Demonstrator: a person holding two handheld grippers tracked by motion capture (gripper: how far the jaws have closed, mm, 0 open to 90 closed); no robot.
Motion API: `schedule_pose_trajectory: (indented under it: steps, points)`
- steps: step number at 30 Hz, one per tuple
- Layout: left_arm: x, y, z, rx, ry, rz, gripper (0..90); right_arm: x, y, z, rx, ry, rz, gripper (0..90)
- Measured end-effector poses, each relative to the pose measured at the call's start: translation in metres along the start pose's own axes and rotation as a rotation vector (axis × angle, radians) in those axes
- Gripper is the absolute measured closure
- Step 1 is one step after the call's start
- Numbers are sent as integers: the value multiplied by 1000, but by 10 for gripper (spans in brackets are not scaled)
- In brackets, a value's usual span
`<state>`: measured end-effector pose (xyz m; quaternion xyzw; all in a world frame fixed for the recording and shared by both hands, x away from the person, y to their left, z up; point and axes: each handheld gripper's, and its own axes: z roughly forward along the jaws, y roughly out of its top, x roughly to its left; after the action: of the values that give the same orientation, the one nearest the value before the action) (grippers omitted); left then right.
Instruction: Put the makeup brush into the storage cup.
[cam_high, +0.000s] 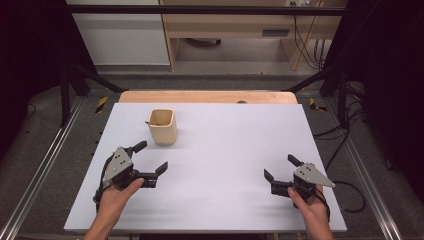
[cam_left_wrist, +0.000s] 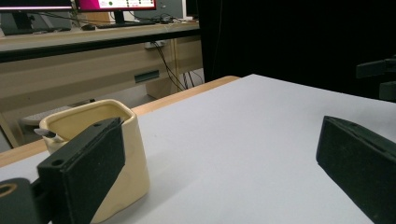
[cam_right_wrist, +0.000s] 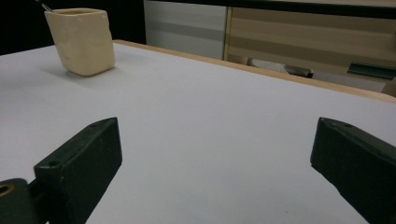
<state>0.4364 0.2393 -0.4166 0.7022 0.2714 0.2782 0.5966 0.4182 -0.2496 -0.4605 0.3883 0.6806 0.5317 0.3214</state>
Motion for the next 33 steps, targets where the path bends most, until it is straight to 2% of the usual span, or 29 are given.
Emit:
schedule_pose_trajectory:
  steps: [4,13,19,22,33]
  points:
    - [0,-1,-4,-14,2,-11,10,0,0,0,-1,-2,0,24]
    - [3,-6,-14,-18,-2,3,11,-1,0,0,-3,-4,0,25]
    - [9,-12,-22,-16,6,13,14,-2,0,0,-3,-6,0,25]
    - [12,-15,-26,-25,11,0,14,-2,0,-1,-5,-8,1,25]
    - [22,-21,-41,-24,30,8,15,-5,1,-3,-15,-17,-4,29]
